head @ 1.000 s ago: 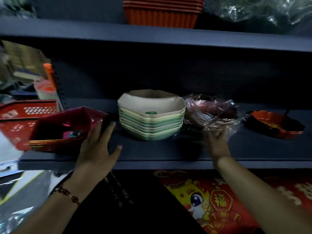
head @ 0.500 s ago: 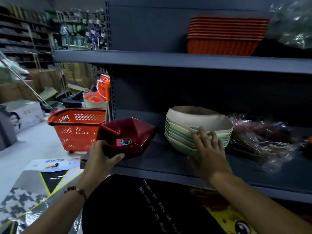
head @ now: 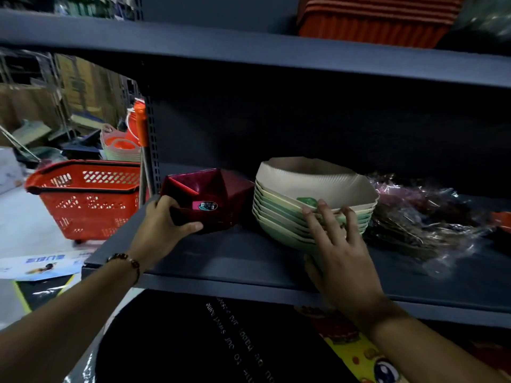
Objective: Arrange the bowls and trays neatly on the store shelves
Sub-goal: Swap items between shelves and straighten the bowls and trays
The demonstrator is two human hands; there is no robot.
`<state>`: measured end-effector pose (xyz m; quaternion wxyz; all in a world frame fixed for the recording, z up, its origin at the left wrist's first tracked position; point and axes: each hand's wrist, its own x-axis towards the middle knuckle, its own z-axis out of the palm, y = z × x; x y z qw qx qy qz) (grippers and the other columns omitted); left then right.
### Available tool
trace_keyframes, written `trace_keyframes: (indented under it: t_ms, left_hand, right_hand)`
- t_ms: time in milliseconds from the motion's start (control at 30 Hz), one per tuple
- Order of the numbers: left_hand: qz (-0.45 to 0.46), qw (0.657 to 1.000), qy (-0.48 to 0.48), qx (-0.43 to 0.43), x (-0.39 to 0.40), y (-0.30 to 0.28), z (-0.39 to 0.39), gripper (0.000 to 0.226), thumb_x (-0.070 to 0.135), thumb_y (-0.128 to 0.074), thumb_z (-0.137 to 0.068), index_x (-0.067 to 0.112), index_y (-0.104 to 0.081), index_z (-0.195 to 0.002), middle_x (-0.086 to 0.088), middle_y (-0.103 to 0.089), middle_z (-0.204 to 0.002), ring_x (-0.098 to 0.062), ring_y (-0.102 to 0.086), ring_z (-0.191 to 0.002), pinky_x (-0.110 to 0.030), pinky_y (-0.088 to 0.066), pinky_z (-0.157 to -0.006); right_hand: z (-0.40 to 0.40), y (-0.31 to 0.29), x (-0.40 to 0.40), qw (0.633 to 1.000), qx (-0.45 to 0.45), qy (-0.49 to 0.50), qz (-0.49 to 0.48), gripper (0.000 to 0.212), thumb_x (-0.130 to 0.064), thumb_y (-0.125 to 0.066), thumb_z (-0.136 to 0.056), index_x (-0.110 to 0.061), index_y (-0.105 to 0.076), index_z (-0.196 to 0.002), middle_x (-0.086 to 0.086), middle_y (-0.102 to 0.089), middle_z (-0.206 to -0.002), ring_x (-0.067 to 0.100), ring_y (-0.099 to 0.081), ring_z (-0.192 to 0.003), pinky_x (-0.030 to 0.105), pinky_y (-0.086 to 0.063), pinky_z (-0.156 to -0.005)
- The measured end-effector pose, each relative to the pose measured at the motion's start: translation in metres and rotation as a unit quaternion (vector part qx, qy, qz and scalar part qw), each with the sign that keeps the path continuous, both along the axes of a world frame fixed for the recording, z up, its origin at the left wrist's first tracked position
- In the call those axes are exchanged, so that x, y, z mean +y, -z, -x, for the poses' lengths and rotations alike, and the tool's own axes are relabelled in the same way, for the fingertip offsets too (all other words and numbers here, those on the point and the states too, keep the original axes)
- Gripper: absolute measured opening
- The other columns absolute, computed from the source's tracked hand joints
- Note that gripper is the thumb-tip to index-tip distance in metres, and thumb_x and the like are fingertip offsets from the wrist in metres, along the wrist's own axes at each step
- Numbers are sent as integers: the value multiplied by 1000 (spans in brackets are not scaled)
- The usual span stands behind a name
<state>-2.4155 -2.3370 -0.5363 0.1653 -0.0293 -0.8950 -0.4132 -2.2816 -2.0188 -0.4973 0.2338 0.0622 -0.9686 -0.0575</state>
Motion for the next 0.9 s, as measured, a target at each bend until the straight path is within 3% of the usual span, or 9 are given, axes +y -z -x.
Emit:
trace_keyframes:
  t_ms: [167,300,400,500,600,767,900]
  left_hand:
    - [36,999,-15,-26,8,-6,-19,63,48,-77,-73,20,-46,-120,-8,-45,-126,-26,-55,-103,-43,-51,-88]
    - [210,973,-61,72,37,-29,-58,74,46,-72,-77,20,-38,-137,-19,-32,-146,-40,-41,-128,-56,-38,-104]
    - [273,955,53,107,85,-59,-103,74,47,-64,-83,24,-31,-145,-12,-32,-151,-33,-33,-136,-49,-29,-111]
    - [331,917,154,163,143,-78,-147,66,54,-55,-85,30,-35,-143,-6,-32,-152,-30,-34,-136,-43,-27,-112]
    - [390,879,183,204,206,-92,-170,65,53,-55,-80,25,-45,-139,-12,-39,-149,-34,-41,-132,-44,-31,-109]
    - [418,860,221,195,319,-100,-176,69,46,-43,-95,29,-9,-153,-11,4,-161,-31,2,-147,-45,4,-119]
    - [422,858,228,184,398,-103,-166,70,46,-44,-95,30,-6,-152,-12,6,-161,-34,4,-147,-54,2,-118]
  right_hand:
    - [-6,-2,-4,1000,-23,11,5,84,-43,-53,-82,-21,-15,-153,9,-17,-159,49,-20,-138,53,-29,-109]
    - [-16,-15,-1,998,-64,-15,25,83,-38,-57,-81,-19,-18,-152,10,-14,-160,48,-18,-140,53,-30,-111]
    - [-26,-29,12,990,-112,-53,61,81,-35,-54,-90,-24,-6,-154,0,11,-161,33,-1,-147,41,-17,-118]
    - [-48,-46,39,978,-168,-52,110,81,-38,-54,-92,-30,0,-153,-2,16,-160,25,3,-148,35,-9,-118]
    - [-73,-58,87,977,-184,13,107,83,-39,-54,-91,-35,2,-152,-2,12,-161,24,7,-148,37,-3,-120]
    - [-110,-68,201,966,-161,150,136,79,-42,-52,-92,-33,-1,-152,-1,4,-162,25,1,-148,39,-8,-120]
    - [-123,-52,307,929,-153,263,211,81,-43,-59,-87,-27,-13,-152,1,-11,-160,30,-18,-144,40,-25,-115]
